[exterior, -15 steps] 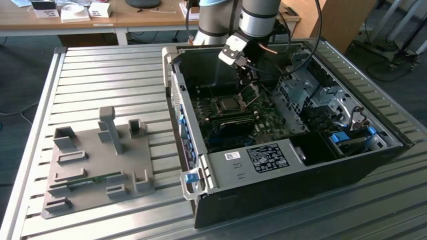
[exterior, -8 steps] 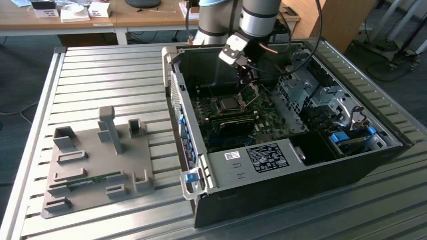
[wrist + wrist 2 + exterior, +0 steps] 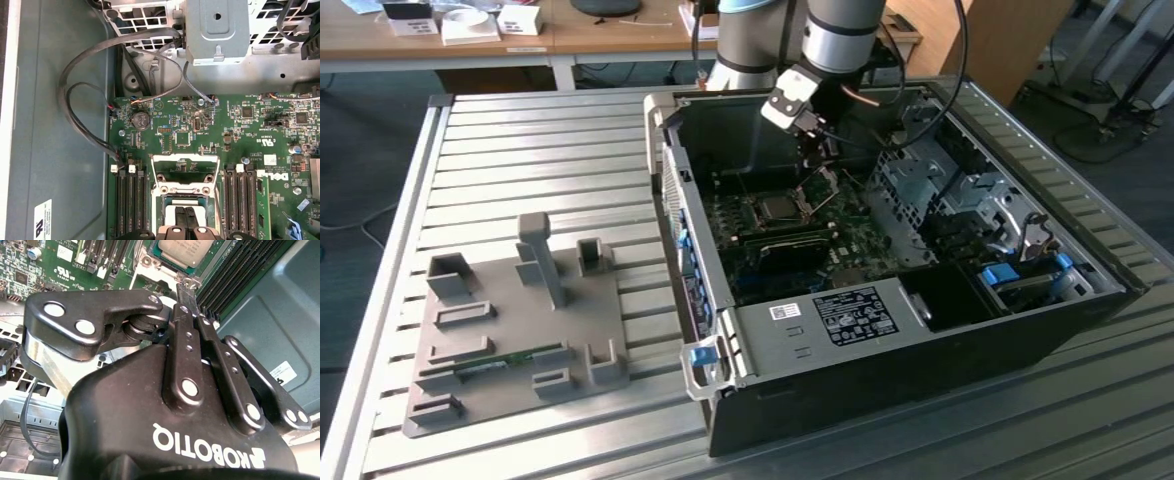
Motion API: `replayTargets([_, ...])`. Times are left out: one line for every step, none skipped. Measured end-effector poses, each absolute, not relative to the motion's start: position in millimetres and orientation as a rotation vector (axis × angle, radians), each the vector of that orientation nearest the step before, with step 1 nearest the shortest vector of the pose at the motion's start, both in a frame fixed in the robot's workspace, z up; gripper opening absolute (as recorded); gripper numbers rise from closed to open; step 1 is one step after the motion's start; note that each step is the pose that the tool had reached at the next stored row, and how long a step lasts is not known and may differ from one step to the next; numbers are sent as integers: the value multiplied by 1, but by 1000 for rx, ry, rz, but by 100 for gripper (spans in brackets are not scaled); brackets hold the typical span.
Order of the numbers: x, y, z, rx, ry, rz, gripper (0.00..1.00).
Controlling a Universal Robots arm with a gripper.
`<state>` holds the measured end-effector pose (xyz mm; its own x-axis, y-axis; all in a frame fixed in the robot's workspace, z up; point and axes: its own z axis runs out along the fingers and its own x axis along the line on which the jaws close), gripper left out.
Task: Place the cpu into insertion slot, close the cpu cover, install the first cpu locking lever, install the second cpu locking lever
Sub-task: 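Close the cpu cover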
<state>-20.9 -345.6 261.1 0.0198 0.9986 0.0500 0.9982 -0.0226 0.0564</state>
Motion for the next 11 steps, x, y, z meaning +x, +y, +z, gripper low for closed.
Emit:
replayTargets([-21, -346, 262, 2239, 2192, 118, 11])
replayTargets([-21, -346, 262, 2239, 2192, 118, 11])
replayTargets([-21, -346, 263, 2239, 2192, 118, 11])
replayTargets([-21, -346, 263, 2240, 2193, 118, 11])
replayTargets([-21, -346, 263, 2240, 2193, 119, 11])
replayTargets([-21, -346, 263, 2240, 2193, 119, 11])
replayTargets([-21, -346, 263, 2239, 2193, 118, 11])
replayTargets([-20, -346, 263, 2239, 2193, 118, 11])
replayTargets([-19, -346, 263, 2239, 2193, 118, 11])
replayTargets([-18, -346, 263, 2239, 2193, 118, 11])
replayTargets([-17, -346, 263, 2239, 2192, 118, 11])
